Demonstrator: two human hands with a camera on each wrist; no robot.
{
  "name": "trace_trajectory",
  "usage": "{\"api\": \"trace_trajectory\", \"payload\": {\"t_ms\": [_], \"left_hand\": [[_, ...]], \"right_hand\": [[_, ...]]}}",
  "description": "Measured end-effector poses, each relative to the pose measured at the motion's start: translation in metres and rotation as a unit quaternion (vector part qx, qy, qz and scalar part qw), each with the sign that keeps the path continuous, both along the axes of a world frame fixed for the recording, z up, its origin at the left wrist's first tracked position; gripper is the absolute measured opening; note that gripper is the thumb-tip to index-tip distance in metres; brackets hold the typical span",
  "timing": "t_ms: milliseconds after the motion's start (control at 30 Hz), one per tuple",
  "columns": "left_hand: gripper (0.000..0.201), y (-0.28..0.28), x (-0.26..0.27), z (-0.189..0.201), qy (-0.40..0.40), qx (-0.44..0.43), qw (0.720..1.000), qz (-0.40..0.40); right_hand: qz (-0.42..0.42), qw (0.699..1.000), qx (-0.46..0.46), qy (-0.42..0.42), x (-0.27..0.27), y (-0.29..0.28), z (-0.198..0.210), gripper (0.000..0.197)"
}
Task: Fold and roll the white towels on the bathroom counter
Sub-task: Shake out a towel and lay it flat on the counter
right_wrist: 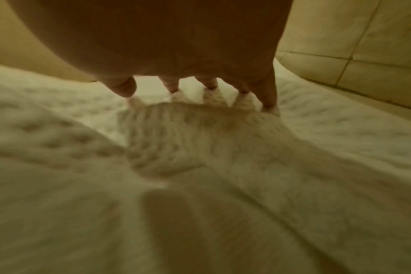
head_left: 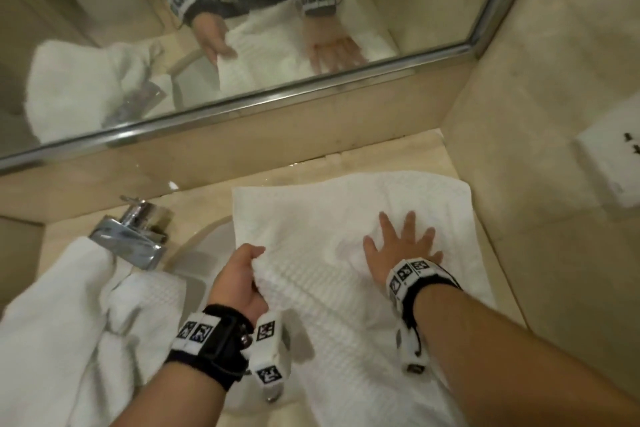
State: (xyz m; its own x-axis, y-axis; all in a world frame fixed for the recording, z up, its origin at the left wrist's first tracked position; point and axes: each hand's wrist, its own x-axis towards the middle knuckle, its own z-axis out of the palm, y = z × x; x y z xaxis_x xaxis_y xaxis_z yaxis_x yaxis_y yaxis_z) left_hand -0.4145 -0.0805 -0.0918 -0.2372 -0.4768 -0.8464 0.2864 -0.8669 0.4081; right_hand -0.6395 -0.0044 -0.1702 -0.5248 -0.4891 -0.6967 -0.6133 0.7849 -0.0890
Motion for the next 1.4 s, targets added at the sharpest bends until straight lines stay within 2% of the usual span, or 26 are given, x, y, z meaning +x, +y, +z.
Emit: {"api": "trace_trajectory", "payload": {"t_ms": [67,200,300,400,467,533,600,667,733,800,900,1033,1067,1100,1167,1200,1233,1267,1367,1400], "left_hand": [[0.045,-0.007,0.005,0.006,0.002,-0.024,1.000,0.008],[0.039,-0.023,0.005,0.021,0.019,-0.076,0.997,-0.002],[0.050,-0.025,-0.022,0.027,0.023,-0.126,0.991,-0.029],[0.033,-0.011,-0.081,0.036,-0.016,-0.220,0.969,-0.109],[0.037,0.004,-0.128,0.042,-0.020,-0.269,0.945,-0.182],[0.059,0.017,-0.165,0.040,-0.004,-0.282,0.917,-0.283],[0.079,0.028,-0.187,0.033,-0.012,-0.269,0.877,-0.399],[0.067,0.034,-0.189,0.021,-0.074,-0.286,0.818,-0.494],[0.049,0.035,-0.178,0.002,-0.153,-0.299,0.775,-0.535],[0.036,0.037,-0.160,-0.018,-0.214,-0.287,0.764,-0.537],[0.024,0.042,-0.131,-0.042,-0.304,-0.277,0.749,-0.520],[0.030,0.056,-0.113,-0.056,-0.292,-0.257,0.696,-0.603],[0.032,0.061,-0.112,-0.057,-0.292,-0.264,0.674,-0.625],[0.036,0.066,-0.110,-0.056,-0.299,-0.282,0.639,-0.651],[0.044,0.076,-0.106,-0.054,-0.313,-0.309,0.547,-0.712],[0.046,0.080,-0.103,-0.053,-0.309,-0.304,0.516,-0.738],[0.048,0.083,-0.100,-0.053,-0.297,-0.286,0.505,-0.759],[0.050,0.084,-0.098,-0.052,-0.274,-0.260,0.507,-0.775],[0.052,0.082,-0.090,-0.053,-0.187,-0.173,0.525,-0.812],[0.052,0.080,-0.087,-0.052,-0.169,-0.154,0.541,-0.809]], "right_hand": [[0.025,0.999,-0.021,-0.020,-0.008,-0.008,-0.003,0.071],[0.077,0.991,-0.069,-0.081,-0.030,-0.032,0.002,0.073],[0.017,0.981,-0.152,-0.117,-0.039,-0.037,0.020,0.061],[-0.068,0.966,-0.202,-0.144,-0.047,-0.020,0.034,0.044],[-0.105,0.956,-0.221,-0.161,-0.059,-0.003,0.040,0.041],[-0.148,0.951,-0.232,-0.141,-0.079,0.016,0.041,0.040],[-0.192,0.953,-0.205,-0.110,-0.098,0.037,0.041,0.049],[-0.207,0.962,-0.156,-0.081,-0.111,0.056,0.036,0.063],[-0.197,0.971,-0.116,-0.066,-0.115,0.072,0.027,0.055],[-0.171,0.979,-0.091,-0.072,-0.109,0.080,0.022,0.043],[-0.140,0.983,-0.078,-0.083,-0.089,0.074,0.018,0.047],[-0.175,0.977,-0.122,-0.021,-0.067,0.054,0.013,0.059],[-0.183,0.974,-0.137,-0.001,-0.065,0.050,0.015,0.062],[-0.188,0.971,-0.150,0.013,-0.065,0.046,0.016,0.064],[-0.177,0.968,-0.174,0.035,-0.068,0.039,0.021,0.066],[-0.164,0.969,-0.182,0.039,-0.071,0.034,0.023,0.066],[-0.154,0.970,-0.184,0.037,-0.074,0.029,0.023,0.065],[-0.151,0.971,-0.184,0.032,-0.077,0.023,0.023,0.066],[-0.176,0.968,-0.178,0.013,-0.084,0.006,0.018,0.068],[-0.184,0.968,-0.172,0.002,-0.086,0.002,0.016,0.067]]}}
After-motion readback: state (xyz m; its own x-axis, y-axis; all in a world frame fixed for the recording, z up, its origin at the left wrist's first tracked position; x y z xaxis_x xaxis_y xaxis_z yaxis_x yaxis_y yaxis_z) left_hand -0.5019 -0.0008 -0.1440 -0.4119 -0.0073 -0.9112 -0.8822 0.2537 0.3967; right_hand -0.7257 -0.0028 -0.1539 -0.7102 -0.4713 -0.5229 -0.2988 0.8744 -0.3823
